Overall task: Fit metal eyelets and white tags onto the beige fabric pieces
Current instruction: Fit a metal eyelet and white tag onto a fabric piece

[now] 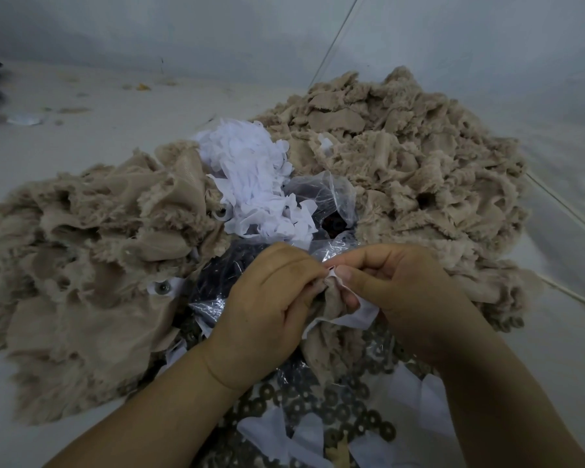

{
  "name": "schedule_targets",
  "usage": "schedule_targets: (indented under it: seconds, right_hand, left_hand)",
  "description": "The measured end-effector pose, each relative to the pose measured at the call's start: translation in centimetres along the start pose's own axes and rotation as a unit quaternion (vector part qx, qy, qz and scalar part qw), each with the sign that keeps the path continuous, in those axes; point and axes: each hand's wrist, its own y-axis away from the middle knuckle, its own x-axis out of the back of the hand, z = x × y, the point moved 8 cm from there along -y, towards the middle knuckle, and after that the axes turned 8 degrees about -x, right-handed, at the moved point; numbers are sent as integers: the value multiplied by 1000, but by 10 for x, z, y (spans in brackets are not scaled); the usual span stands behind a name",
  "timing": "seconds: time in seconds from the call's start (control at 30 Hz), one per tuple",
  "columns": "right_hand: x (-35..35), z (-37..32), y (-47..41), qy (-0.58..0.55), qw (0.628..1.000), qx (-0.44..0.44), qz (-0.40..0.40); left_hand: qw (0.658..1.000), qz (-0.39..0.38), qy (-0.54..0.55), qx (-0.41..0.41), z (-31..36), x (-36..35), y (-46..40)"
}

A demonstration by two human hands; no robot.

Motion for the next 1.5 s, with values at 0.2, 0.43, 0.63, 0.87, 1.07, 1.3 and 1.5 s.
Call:
schedule_targets:
  seconds: [0.2,0.43,0.63,0.87,1.07,1.3,1.5]
  right_hand:
    - [1,9,-4,-71,996,-25,-39]
    - [-11,18,-7,-221,968,-83,-83]
    - [-19,30,-6,-251,950,-176,-61]
    - [-11,24,-6,-184,970,-156,2]
    - [-2,18,-5,-92,990,-105,29]
    - [-1,10,-3,-27,997,-59,46]
    - [1,12,-3,-14,995,-68,67]
  left_hand:
    - [999,26,30,6,1,5,-3]
    - [998,45,35,4,1,7,-2]
    - [997,65,25,-25,6,8,-1]
    - [998,31,46,-40,6,3,-4]
    - [997,-5,66,-34,2,-4,-3]
    - [999,28,22,-19,0,0,-2]
    - [1000,-13,18,-12,-3,-11,-2]
